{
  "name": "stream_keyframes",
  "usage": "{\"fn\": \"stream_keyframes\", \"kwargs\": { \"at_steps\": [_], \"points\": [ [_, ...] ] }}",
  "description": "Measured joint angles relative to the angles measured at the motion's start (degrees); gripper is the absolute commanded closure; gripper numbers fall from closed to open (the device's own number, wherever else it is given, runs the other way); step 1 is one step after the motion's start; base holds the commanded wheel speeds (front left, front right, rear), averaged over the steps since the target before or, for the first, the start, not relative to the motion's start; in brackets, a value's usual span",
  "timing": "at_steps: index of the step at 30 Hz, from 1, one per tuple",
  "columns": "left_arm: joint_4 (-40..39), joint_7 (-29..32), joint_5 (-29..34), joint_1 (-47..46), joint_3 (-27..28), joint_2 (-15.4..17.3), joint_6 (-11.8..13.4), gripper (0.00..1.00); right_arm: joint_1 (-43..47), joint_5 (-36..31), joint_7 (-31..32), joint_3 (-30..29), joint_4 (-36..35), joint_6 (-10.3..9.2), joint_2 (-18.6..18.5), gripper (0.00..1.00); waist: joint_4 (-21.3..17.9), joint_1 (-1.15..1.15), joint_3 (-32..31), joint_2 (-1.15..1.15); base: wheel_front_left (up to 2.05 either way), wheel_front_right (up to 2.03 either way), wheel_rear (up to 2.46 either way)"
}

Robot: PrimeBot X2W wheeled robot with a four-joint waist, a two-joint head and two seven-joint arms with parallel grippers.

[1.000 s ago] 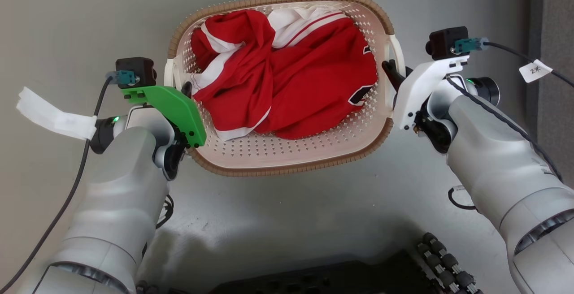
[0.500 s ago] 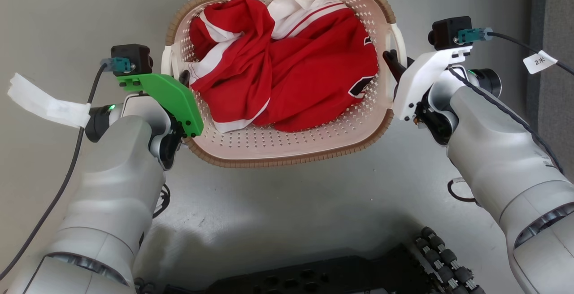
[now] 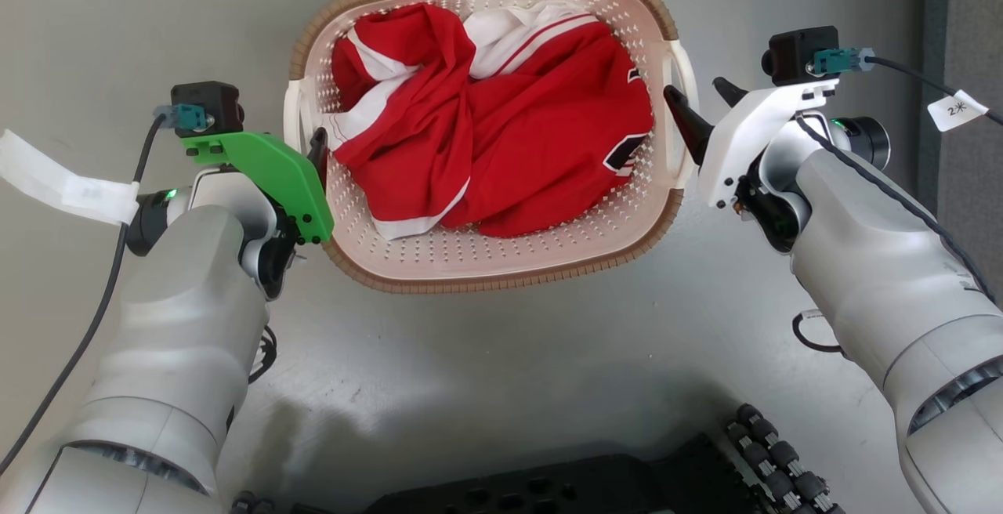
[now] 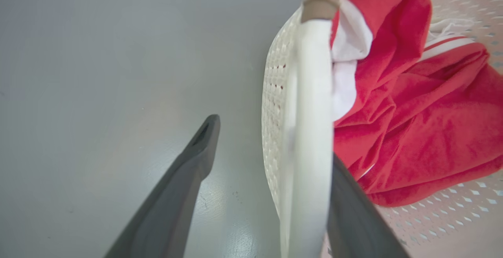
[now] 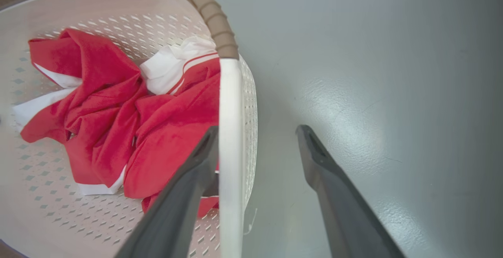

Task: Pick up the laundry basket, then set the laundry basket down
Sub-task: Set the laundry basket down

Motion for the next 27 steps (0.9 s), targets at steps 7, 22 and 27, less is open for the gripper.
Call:
{"fn": "stream_keyframes", "kwargs": {
  "at_steps": [7,22,27],
  "points": [
    [-0.1,-0.2,-0.6,0.0,-0.1,0.0,-0.5,0.0,0.1,0.1,-1.6,0.7,-1.0,0.0,0.0,0.0,0.1,0.0,-1.6,0.0,0.0,0.0,0.0],
    [-3.0,-9.5,1.1,1.8,-3.7,0.0,-0.9,0.0,3.9,0.4,-9.8,0.0,-3.4,0.0,-1.4,0.0,0.3,0.0,-8.9,0.0,0.0,0.0,0.0],
    [-4.2,-11.2,1.4,2.8,-3.9,0.0,-0.9,0.0,5.8,1.0,-10.1,-1.5,-4.4,0.0,-2.1,0.0,0.4,0.0,-12.1,0.0,0.0,0.0,0.0]
  ]
}}
